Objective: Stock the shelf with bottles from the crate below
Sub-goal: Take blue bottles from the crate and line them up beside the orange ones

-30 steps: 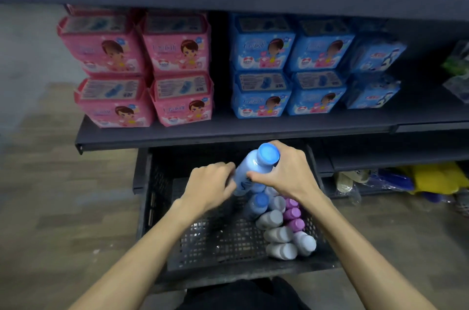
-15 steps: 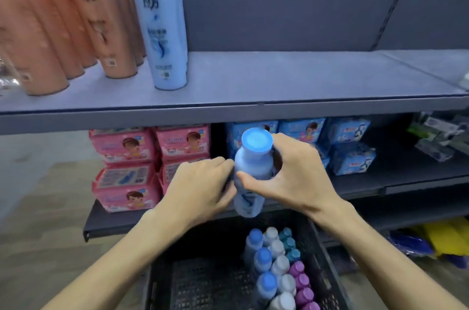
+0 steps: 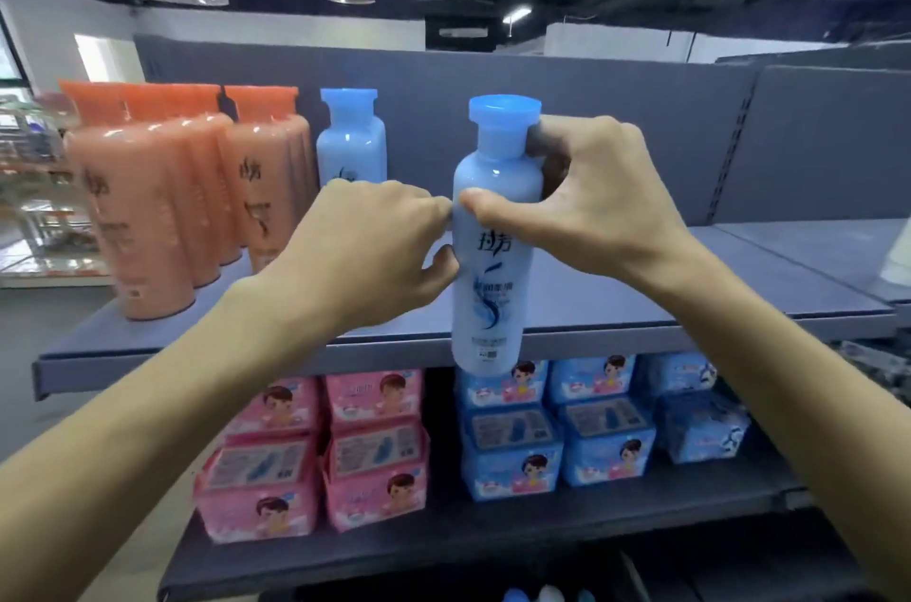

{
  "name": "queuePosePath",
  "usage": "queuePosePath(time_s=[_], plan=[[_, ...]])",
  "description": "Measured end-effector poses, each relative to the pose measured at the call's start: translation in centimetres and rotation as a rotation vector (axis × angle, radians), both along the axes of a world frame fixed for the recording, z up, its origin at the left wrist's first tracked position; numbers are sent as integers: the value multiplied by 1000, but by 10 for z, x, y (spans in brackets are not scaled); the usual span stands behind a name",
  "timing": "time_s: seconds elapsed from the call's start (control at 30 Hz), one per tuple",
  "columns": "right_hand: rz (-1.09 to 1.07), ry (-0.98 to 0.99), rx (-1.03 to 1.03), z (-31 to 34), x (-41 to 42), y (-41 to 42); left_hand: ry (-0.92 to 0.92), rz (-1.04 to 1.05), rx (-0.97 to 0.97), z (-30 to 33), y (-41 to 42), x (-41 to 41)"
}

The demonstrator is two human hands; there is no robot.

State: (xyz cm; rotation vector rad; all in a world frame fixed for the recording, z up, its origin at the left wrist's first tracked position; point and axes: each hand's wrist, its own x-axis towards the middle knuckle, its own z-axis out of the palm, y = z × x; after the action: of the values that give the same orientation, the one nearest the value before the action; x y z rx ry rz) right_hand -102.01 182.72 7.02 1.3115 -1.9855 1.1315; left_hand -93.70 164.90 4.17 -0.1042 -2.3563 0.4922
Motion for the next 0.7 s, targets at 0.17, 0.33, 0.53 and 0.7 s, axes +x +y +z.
queuePosePath(time_s=[0.17, 0.33, 0.53, 0.7], plan=[[-21, -10, 12, 26, -18, -15, -2, 61, -14, 26, -11, -19], [-53, -32, 37, 26, -42, -31, -83, 124, 27, 31, -19, -43], [-92, -160, 47, 11, -75, -51, -133, 251, 55, 21, -22, -74], [-75, -248, 79, 1, -81, -52, -137, 227, 137, 4, -24, -83]])
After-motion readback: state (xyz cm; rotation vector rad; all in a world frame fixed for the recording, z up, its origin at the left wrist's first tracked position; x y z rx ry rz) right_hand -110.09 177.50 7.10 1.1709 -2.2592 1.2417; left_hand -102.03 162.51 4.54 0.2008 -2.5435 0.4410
